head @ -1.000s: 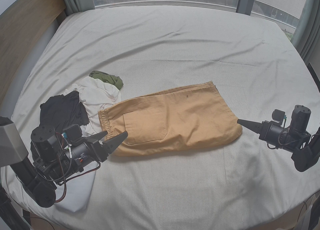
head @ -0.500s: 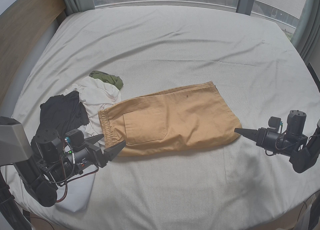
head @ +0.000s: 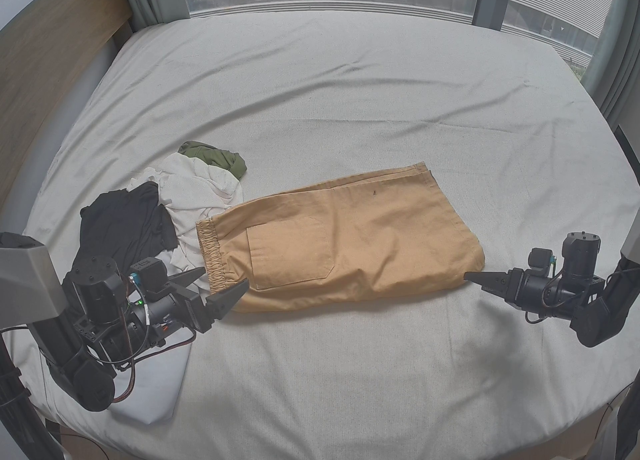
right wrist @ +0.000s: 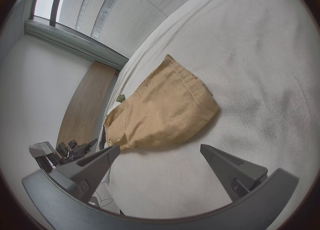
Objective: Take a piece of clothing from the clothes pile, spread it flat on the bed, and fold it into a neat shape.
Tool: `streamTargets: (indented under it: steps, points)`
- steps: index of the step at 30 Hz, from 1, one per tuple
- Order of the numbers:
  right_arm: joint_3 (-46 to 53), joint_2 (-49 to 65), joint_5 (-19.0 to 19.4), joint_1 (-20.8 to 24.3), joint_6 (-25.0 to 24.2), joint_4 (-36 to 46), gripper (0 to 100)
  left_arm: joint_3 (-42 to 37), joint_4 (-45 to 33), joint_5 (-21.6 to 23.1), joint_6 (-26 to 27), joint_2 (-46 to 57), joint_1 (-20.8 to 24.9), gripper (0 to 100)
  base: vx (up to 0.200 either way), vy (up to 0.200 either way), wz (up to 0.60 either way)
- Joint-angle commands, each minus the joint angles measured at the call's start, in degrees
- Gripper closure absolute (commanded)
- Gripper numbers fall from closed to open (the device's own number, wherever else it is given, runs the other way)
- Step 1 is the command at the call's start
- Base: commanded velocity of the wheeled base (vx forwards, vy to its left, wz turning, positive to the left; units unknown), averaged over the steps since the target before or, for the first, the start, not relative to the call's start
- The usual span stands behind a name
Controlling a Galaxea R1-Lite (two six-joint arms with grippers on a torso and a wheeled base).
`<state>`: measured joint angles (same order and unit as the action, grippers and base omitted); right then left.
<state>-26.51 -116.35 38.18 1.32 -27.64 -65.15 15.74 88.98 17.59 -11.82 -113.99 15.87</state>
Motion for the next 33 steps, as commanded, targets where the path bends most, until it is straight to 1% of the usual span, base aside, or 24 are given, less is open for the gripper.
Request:
streamTargets:
  steps: [1,7,11,16,19,25,30,33]
  points:
    - [-0.9,-3.0,0.1,-0.1,0.0,-0.4,0,0.1,0.1,0.1,-0.1,-0.1,-0.2,0,0.000,0.000,0.00]
    - [-2.7,-5.4,-0.1,0.0,-0.1,-0.6,0,0.2,0.1,0.1,-0.2,-0.3,-0.2,0,0.000,0.000,0.00]
    - [-3.7,-7.6,-2.9,0.4,-0.1,-1.5,0,0.2,0.1,0.2,-0.3,-0.3,-0.2,0,0.000,0.000,0.00]
    - [-4.0,-11.4,-3.4,0.8,-0.2,-7.1,0,0.4,0.1,0.2,-0.5,-0.3,-0.3,0,0.000,0.000,0.00]
    - [-4.3,-12.7,-3.6,1.7,-0.7,-9.5,0,0.5,0.1,0.3,-0.5,-0.2,-0.6,0,0.000,0.000,0.00]
    - [-5.7,-15.0,-3.7,3.7,-0.8,-10.9,0,0.4,0.1,0.3,-0.5,-0.2,-1.1,0,0.000,0.000,0.00]
    - [-7.1,-17.9,-3.8,5.7,-0.8,-14.1,0,0.4,0.1,0.3,-0.5,-0.2,-1.1,0,0.000,0.000,0.00]
    - [-9.3,-19.1,-5.8,6.3,-1.0,-14.8,0,0.4,0.1,0.3,-0.6,-0.2,-1.1,0,0.000,0.000,0.00]
